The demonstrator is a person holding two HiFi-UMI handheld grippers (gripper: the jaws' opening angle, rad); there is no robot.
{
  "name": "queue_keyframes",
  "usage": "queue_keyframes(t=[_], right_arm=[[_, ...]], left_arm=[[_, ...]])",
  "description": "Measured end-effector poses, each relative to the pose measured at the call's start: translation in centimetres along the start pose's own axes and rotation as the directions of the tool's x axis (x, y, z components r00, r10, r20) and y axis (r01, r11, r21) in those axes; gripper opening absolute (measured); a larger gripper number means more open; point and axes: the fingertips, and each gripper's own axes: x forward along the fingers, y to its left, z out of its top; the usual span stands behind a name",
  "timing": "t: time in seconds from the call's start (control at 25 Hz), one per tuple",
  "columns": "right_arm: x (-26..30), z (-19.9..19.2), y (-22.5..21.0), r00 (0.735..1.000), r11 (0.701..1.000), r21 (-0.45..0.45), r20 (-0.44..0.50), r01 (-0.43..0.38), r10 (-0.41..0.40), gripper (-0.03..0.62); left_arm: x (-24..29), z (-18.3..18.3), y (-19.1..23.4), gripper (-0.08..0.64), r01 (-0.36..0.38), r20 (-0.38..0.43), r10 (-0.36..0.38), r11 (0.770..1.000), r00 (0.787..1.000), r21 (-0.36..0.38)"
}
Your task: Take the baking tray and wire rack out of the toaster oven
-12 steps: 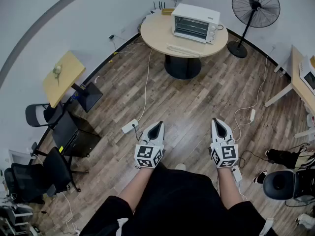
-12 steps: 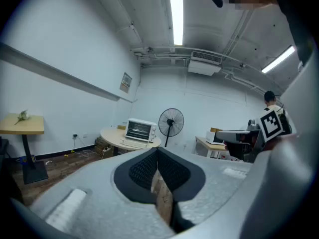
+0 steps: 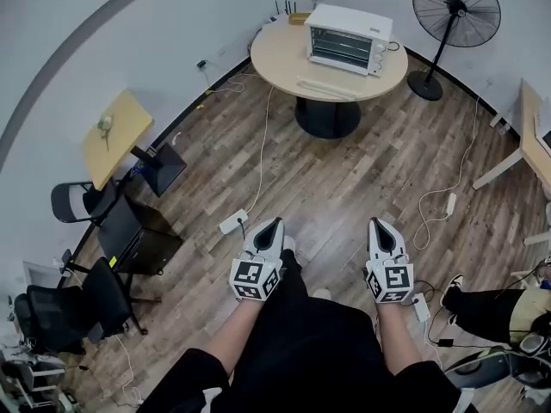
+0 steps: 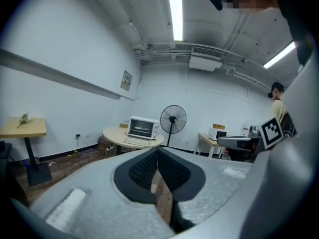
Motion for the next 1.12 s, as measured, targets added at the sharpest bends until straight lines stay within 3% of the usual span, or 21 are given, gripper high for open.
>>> queue_keyframes(t=[0.44,0.64,0.88,1.0,1.12], right_arm=[[8.6,-0.6,-1.4,0.995,1.000,-0.010,-0.101,0.016,-0.017,-0.002],[14.7,1.5,-2.7,0.994,0.998,-0.056,-0.113,-0.001,-0.005,-0.002],[22.5,4.4,-4.6,0.993,0.998,-0.027,-0.103,0.056,-0.058,-0.002],[26.4,6.2,-3.4,0.996,0.999,-0.030,-0.083,0.011,-0.014,-0.002],[30.4,7.8,-1.9,0.997,0.996,-0.087,-0.074,-0.025,0.018,-0.002]], left_arm=[[9.5,1.5,5.2,0.020,0.052,0.011,-0.052,0.998,0.999,-0.041],[14.0,3.6,9.4,0.020,0.062,0.033,-0.059,0.995,0.998,-0.076],[18.4,7.0,14.0,0.020,0.170,0.079,-0.164,0.982,0.983,-0.081],[20.9,8.5,16.4,0.020,0.174,0.078,-0.167,0.981,0.983,-0.085],[23.7,9.6,18.8,0.020,0.178,0.074,-0.172,0.980,0.982,-0.090]])
